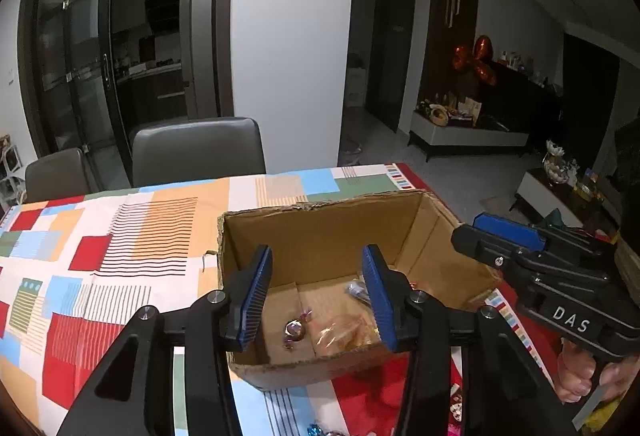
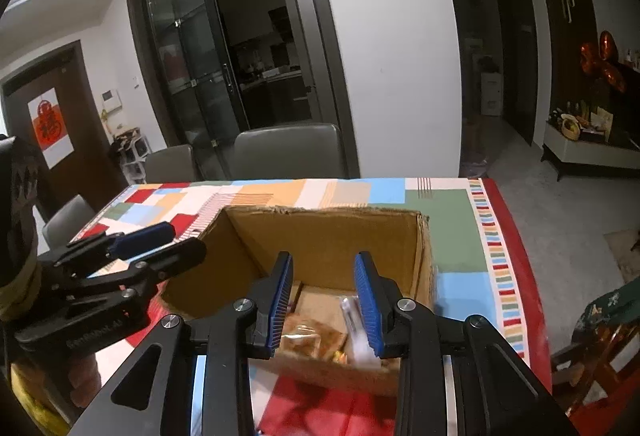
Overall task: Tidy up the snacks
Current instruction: 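Carry both held packets over the cardboard box and open both tools to drop them, then move both open tools back toward the remaining snacks on the table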
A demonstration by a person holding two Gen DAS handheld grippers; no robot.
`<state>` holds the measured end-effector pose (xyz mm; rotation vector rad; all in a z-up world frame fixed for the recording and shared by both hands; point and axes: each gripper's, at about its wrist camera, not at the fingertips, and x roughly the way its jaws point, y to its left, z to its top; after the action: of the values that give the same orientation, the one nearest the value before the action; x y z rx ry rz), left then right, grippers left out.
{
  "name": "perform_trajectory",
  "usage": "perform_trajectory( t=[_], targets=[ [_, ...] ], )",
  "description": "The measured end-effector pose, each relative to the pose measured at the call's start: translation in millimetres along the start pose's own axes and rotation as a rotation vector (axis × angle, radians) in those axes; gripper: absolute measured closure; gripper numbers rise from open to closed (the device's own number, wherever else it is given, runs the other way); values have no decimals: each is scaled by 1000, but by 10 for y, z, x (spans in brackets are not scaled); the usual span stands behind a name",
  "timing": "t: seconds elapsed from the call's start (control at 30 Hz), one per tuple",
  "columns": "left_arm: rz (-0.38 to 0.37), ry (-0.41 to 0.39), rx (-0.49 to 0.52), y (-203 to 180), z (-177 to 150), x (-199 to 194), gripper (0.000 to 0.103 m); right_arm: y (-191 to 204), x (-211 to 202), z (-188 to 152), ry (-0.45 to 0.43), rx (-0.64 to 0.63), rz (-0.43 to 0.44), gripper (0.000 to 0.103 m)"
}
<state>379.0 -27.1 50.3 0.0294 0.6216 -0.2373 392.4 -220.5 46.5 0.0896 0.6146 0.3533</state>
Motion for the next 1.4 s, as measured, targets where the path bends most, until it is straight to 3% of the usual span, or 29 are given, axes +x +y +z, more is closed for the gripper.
perform_trajectory(
  t=[0.4, 0.5, 0.7, 0.87, 1.13, 1.4],
  targets=[
    [-31, -52, 3, -223, -268, -593, 55, 116, -507, -276, -32, -42, 14, 70],
    [-29, -50, 0, -262, -387, -703, 54, 131, -629, -381, -34, -46, 14, 64],
    [-15, -39, 8, -334, -646, -878, 54, 187, -776, -612, -24, -88, 3, 64],
    [-9, -23, 27, -357, -859, -949, 54, 219, -832, -817, -1, -89, -2, 55],
    [-5, 44, 49, -364, -1249, -916, 54, 151, -742, -1243, 84, -51, -10, 51],
    [-53, 145, 46, -429, -1571, -662, 56, 94, -511, -1632, 219, -30, 7, 51]
  ],
)
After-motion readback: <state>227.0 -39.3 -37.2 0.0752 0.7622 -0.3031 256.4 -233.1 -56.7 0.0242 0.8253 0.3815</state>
